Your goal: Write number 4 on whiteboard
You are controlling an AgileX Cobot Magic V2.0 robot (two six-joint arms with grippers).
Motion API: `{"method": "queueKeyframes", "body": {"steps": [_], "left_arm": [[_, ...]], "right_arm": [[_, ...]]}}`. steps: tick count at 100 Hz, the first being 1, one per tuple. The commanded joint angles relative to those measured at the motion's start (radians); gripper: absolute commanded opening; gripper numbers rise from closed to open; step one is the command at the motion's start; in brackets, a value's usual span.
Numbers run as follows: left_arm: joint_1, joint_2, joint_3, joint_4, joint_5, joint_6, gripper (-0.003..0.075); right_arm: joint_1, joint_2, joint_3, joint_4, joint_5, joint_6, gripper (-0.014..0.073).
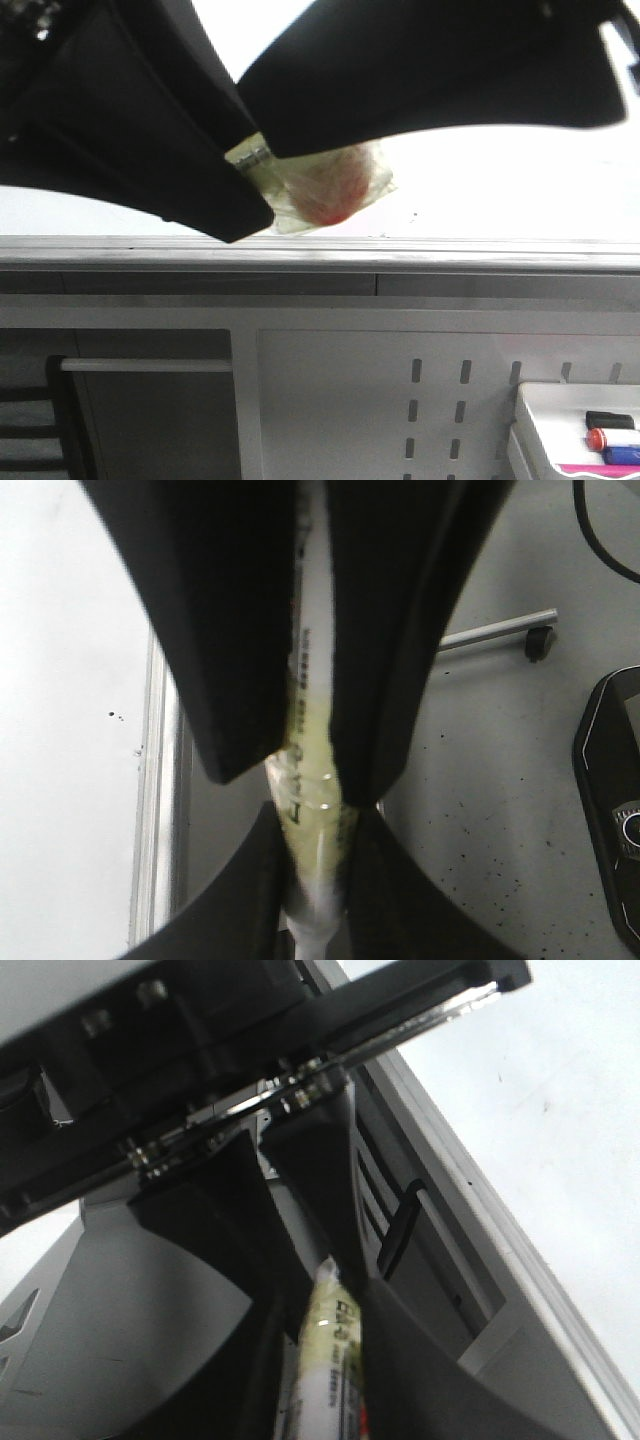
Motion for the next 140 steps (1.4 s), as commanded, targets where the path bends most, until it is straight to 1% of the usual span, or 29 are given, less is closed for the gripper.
{"method": "queueKeyframes", "body": {"steps": [1, 8, 10, 38, 43, 50, 54, 55, 57, 62, 65, 69, 73, 85, 99, 106, 113, 118, 120, 125, 129, 140], "left_arm": [[-0.007, -0.025, -0.031, -0.010, -0.074, 0.002, -0.0020], [-0.007, -0.025, -0.031, -0.010, -0.074, 0.002, -0.0020], [-0.007, -0.025, -0.031, -0.010, -0.074, 0.002, -0.0020], [-0.007, -0.025, -0.031, -0.010, -0.077, 0.000, -0.0018], [-0.007, -0.026, -0.031, -0.018, -0.085, -0.002, 0.0005], [-0.007, -0.027, -0.031, -0.018, -0.093, -0.006, 0.0104], [-0.007, -0.030, -0.031, -0.018, -0.095, -0.006, 0.0195], [-0.007, -0.030, -0.031, -0.018, -0.095, -0.006, 0.0227], [-0.005, -0.030, -0.031, -0.019, -0.095, -0.006, 0.0262], [0.000, -0.037, -0.031, -0.023, -0.097, -0.008, 0.0391], [0.002, -0.044, -0.031, -0.023, -0.097, -0.008, 0.0444], [0.009, -0.054, -0.031, -0.023, -0.098, -0.008, 0.0499], [0.020, -0.069, -0.031, -0.023, -0.098, -0.016, 0.0519], [0.078, -0.142, -0.031, -0.021, -0.090, -0.096, 0.0490], [0.181, -0.282, -0.017, -0.023, -0.088, -0.200, 0.0402], [0.231, -0.373, 0.003, -0.023, -0.099, -0.264, 0.0334], [0.276, -0.466, 0.026, -0.028, -0.094, -0.321, 0.0242], [0.304, -0.530, 0.045, -0.030, -0.085, -0.352, 0.0153], [0.314, -0.557, 0.053, -0.030, -0.082, -0.364, 0.0129], [0.334, -0.616, 0.074, -0.034, -0.078, -0.381, 0.0035], [0.348, -0.665, 0.094, -0.036, -0.078, -0.393, -0.0021], [0.381, -0.779, 0.156, -0.036, -0.104, -0.423, -0.0020]], "right_arm": [[0.001, -0.006, -0.035, -0.017, -0.034, -0.007, 0.0027], [0.001, -0.006, -0.035, -0.033, -0.027, -0.007, -0.0060], [0.001, -0.006, -0.035, -0.033, -0.027, -0.007, -0.0072], [0.001, -0.006, -0.035, -0.036, -0.045, -0.007, -0.0070], [0.001, -0.006, -0.035, -0.036, -0.053, -0.007, -0.0070], [0.001, -0.006, -0.035, -0.036, -0.058, -0.007, -0.0070], [0.001, -0.006, -0.035, -0.036, -0.058, -0.007, -0.0070], [0.001, -0.006, -0.035, -0.036, -0.058, -0.007, -0.0070], [0.001, -0.006, -0.035, -0.036, -0.058, -0.007, -0.0070], [0.001, -0.006, -0.035, -0.036, -0.058, -0.007, -0.0070], [0.001, -0.006, -0.035, -0.038, -0.060, -0.007, -0.0070], [0.001, -0.006, -0.035, -0.041, -0.062, -0.007, -0.0070], [0.001, -0.006, -0.035, -0.045, -0.069, -0.007, -0.0070], [0.001, -0.006, -0.035, -0.060, -0.108, -0.007, -0.0070], [-0.021, -0.006, -0.035, -0.069, -0.215, -0.007, -0.0070], [-0.052, -0.001, -0.035, -0.069, -0.284, -0.007, -0.0070], [-0.106, 0.014, -0.036, -0.067, -0.326, -0.007, -0.0070], [-0.155, 0.033, -0.036, -0.063, -0.333, -0.007, -0.0070], [-0.177, 0.042, -0.036, -0.063, -0.333, -0.007, -0.0070], [-0.230, 0.066, -0.038, -0.060, -0.335, -0.007, -0.0070], [-0.271, 0.088, -0.044, -0.055, -0.335, -0.007, -0.0070], [-0.348, 0.141, -0.078, -0.025, -0.333, -0.007, -0.0070]]}}
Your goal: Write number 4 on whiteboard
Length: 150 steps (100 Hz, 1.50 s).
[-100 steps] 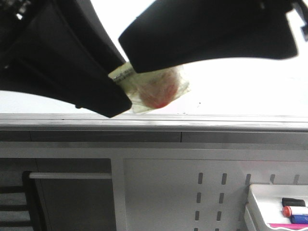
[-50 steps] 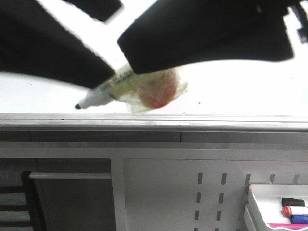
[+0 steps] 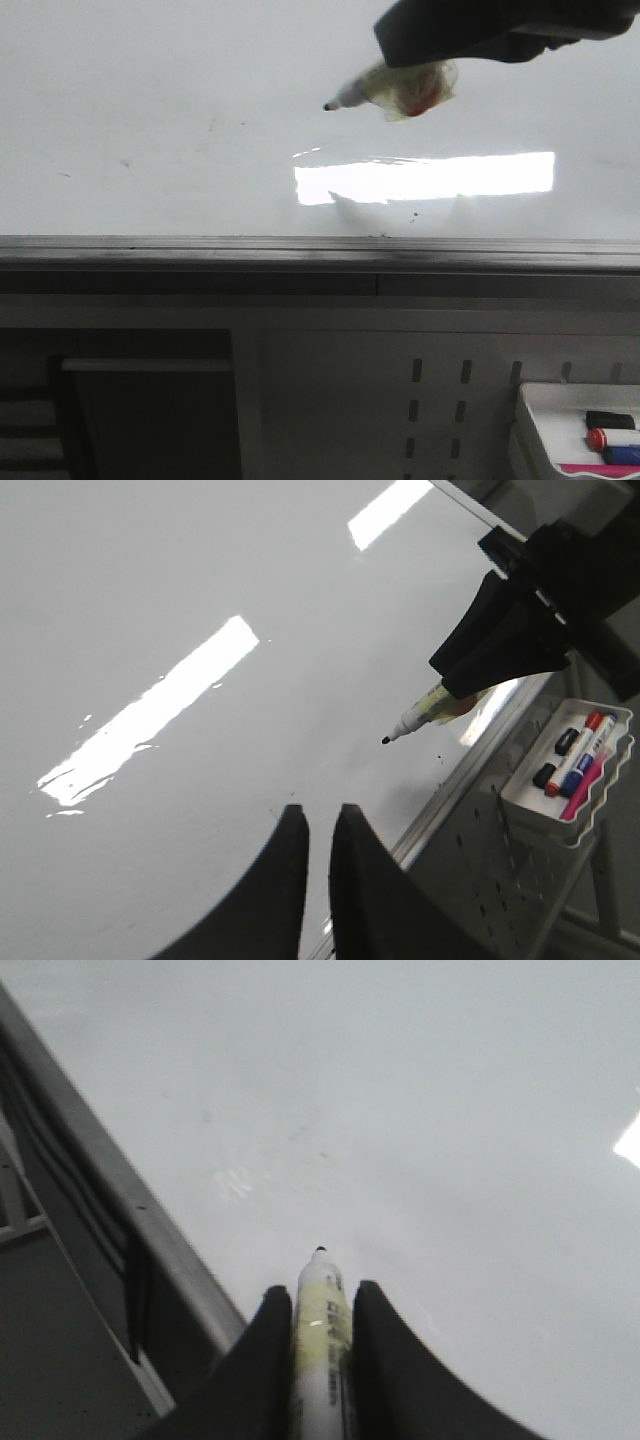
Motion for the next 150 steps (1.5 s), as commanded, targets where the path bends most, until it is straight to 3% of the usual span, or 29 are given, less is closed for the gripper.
{"method": "queueKeyframes", "body": {"steps": [1, 23, 77, 105, 123, 150], "left_arm": [[0.025, -0.070, 0.021, -0.021, -0.083, -0.041, -0.0020], [0.052, -0.191, 0.113, -0.073, -0.085, -0.041, -0.0020], [0.052, -0.195, 0.121, -0.116, -0.104, -0.041, -0.0020], [0.052, -0.195, 0.121, -0.116, -0.104, -0.041, -0.0020], [0.052, -0.195, 0.121, -0.116, -0.104, -0.041, -0.0020], [0.052, -0.195, 0.121, -0.116, -0.104, -0.041, -0.0020]], "right_arm": [[-0.056, 0.020, -0.064, 0.016, -0.074, -0.005, -0.0070], [-0.077, 0.091, -0.142, 0.021, -0.076, -0.005, -0.0060], [-0.124, 0.189, -0.170, 0.106, -0.104, -0.005, -0.0060], [-0.091, 0.217, -0.170, 0.125, 0.027, -0.005, -0.0060], [-0.042, 0.266, -0.170, 0.137, 0.021, -0.005, -0.0060], [-0.074, 0.246, -0.170, 0.148, 0.042, -0.005, -0.0060]]}}
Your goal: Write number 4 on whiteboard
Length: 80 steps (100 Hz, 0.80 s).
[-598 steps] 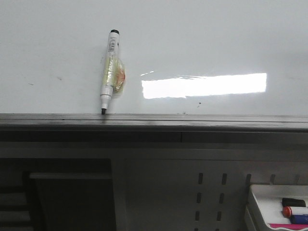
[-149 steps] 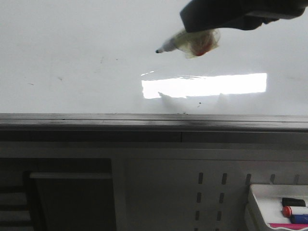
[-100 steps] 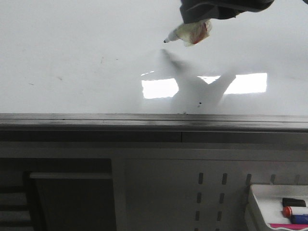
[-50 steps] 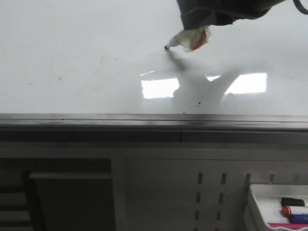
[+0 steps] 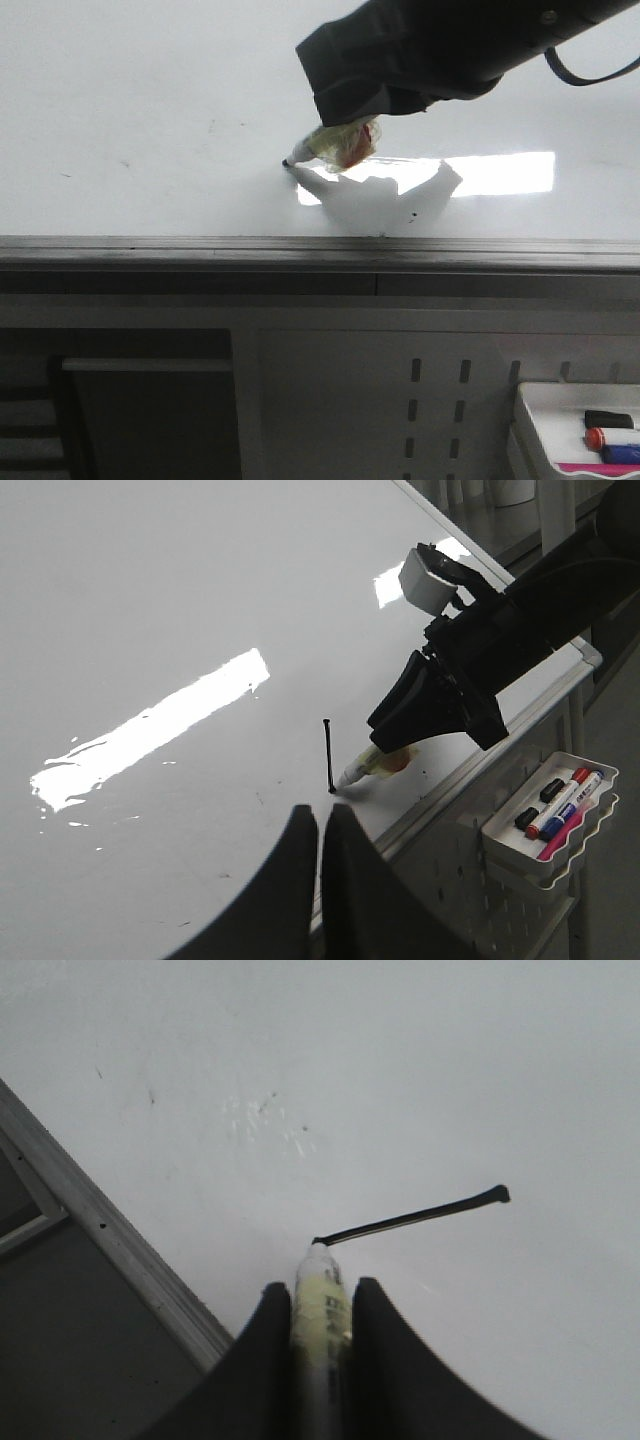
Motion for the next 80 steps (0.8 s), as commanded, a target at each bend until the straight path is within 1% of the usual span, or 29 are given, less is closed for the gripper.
{"method": "queueKeyframes", "body": {"steps": [1, 13, 29, 51, 65, 72, 80], "left_arm": [[0.002, 0.010, -0.026, -0.021, -0.083, -0.009, -0.0020], [0.002, 0.010, -0.026, -0.021, -0.083, -0.009, -0.0020], [0.002, 0.010, -0.026, -0.021, -0.099, -0.009, -0.0020], [0.002, 0.010, -0.026, -0.021, -0.126, -0.009, -0.0020], [0.002, 0.010, -0.026, -0.021, -0.136, -0.009, -0.0020], [0.002, 0.010, -0.026, -0.021, -0.136, -0.009, -0.0020], [0.002, 0.010, -0.026, -0.021, -0.136, -0.009, -0.0020]], "right_arm": [[-0.036, -0.015, -0.017, 0.002, -0.010, -0.005, -0.0060], [-0.087, -0.042, -0.014, 0.002, 0.049, -0.005, -0.0060], [-0.185, -0.101, 0.002, 0.000, 0.132, -0.005, -0.0060], [-0.329, -0.225, 0.085, -0.039, 0.188, -0.005, -0.0060], [-0.420, -0.279, 0.123, -0.039, 0.205, -0.005, -0.0060], [-0.442, -0.286, 0.125, -0.041, 0.214, -0.005, -0.0060], [-0.443, -0.288, 0.123, -0.041, 0.219, -0.005, -0.0060]]}}
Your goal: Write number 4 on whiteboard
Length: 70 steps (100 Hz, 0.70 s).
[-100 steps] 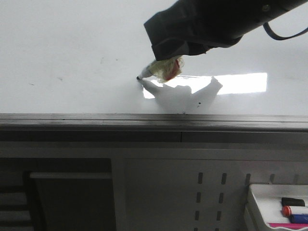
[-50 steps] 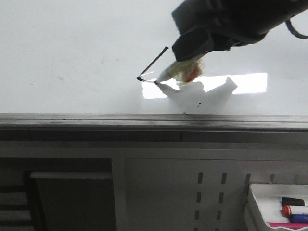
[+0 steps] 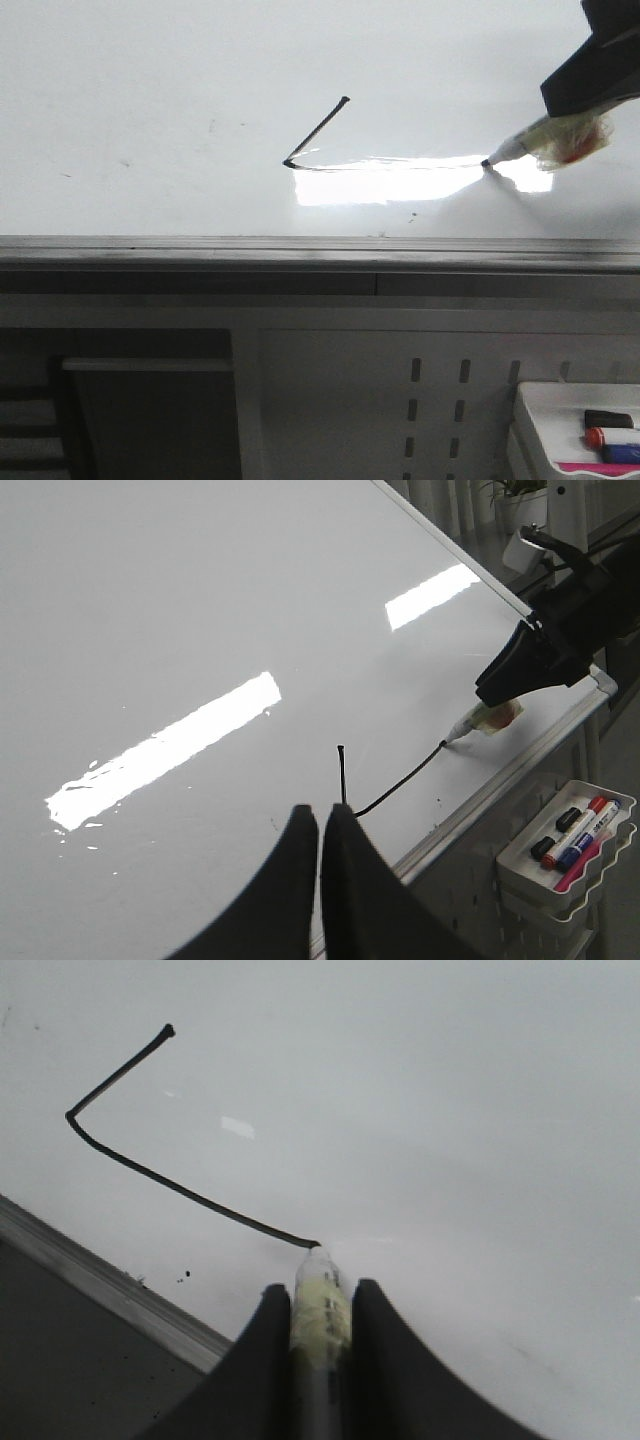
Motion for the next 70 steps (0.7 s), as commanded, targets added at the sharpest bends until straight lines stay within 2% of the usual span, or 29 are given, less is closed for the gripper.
{"method": "queueKeyframes", "body": {"steps": [1, 16, 30, 70], "left_arm": [[0.002, 0.010, -0.026, -0.021, -0.083, -0.009, -0.0020], [0.002, 0.010, -0.026, -0.021, -0.083, -0.009, -0.0020], [0.002, 0.010, -0.026, -0.021, -0.083, -0.009, -0.0020], [0.002, 0.010, -0.026, -0.021, -0.085, -0.009, -0.0020]], "right_arm": [[-0.022, -0.013, -0.021, -0.042, -0.077, -0.008, -0.0060], [0.020, -0.065, -0.079, -0.027, -0.014, -0.008, -0.0060], [0.081, -0.080, -0.156, -0.027, -0.013, -0.008, -0.0060], [0.117, 0.072, -0.229, -0.027, -0.015, -0.008, -0.0060]]}}
